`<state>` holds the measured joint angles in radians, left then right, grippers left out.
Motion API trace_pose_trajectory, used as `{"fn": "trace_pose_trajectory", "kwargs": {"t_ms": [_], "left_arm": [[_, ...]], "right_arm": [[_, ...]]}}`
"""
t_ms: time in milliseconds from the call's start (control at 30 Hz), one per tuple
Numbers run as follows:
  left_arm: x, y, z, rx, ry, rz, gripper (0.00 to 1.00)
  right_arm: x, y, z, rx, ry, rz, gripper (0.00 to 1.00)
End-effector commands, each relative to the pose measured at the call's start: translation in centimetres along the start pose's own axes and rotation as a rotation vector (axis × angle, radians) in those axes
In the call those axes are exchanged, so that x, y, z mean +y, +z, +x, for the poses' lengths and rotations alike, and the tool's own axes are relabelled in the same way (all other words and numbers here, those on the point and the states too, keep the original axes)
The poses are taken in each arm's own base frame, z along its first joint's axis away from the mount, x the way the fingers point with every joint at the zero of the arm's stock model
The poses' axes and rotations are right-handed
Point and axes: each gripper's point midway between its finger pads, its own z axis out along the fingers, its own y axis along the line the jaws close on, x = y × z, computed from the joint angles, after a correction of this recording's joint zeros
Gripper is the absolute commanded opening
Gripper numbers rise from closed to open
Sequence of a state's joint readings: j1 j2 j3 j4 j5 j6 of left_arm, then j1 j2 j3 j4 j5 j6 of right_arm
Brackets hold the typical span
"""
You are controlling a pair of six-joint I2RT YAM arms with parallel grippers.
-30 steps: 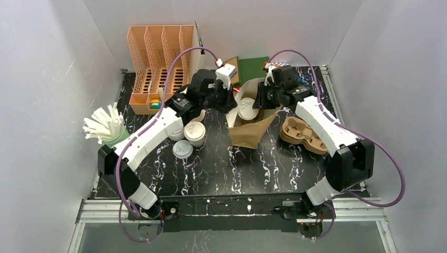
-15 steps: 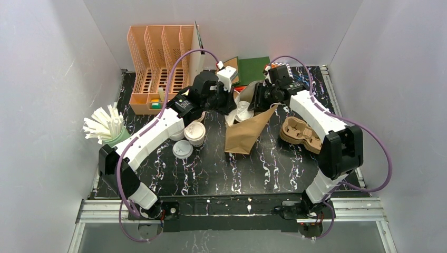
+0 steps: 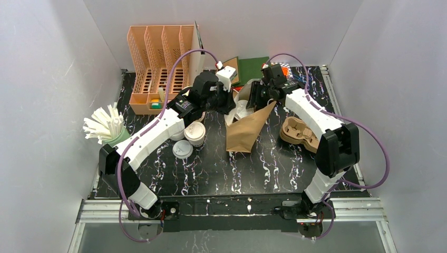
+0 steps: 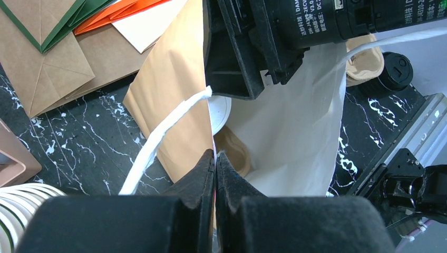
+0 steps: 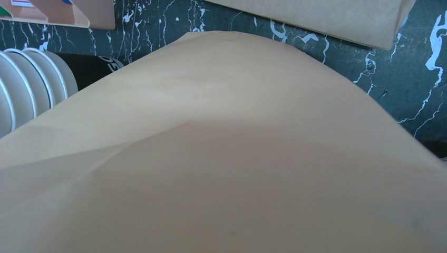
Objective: Pack the takeout coffee
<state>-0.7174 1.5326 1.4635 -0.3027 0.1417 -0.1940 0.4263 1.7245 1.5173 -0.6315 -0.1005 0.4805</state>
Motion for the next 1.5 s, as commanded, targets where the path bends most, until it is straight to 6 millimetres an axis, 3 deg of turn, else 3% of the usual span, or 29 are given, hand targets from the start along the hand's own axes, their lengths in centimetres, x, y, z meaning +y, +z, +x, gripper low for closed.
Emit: {"fn": "trace_pose_trajectory", "kwargs": {"t_ms": [0,167,500,800,1133,1467], "left_arm": [[-1.5,-1.9,-0.5,-0.011,0.01,0.052,0.0],[-1.5,-2.0,-0.5,-0.011,0.007,0.051,0.0],[-1.6,-2.3,-0.4,-0.012,0.004,0.051,0.0],[-1.4,-2.4,-0.4,-0.014,-0.001,0.042,0.0],[1.2,-2.9,-1.2,-0.025,0.022,-0.113,0.0],[1.7,-3.3,-2.0,-0.053,0.034,-0.147,0.0]], "right_arm": [[-3.8,-0.3,-4.4,-0.182,0.072,0.202,0.57],[-3.8,-0.4,-5.4,-0.218,0.106,0.234,0.66],[-1.8,0.9,-6.5,-0.265,0.073,0.216,0.53],[-2.2,2.3,-4.7,-0.183,0.028,0.264,0.5],[-5.5,3.8,1.0,0.038,0.011,0.413,0.45],[-7.5,4.6,3.3,0.145,0.002,0.5,0.43]]}}
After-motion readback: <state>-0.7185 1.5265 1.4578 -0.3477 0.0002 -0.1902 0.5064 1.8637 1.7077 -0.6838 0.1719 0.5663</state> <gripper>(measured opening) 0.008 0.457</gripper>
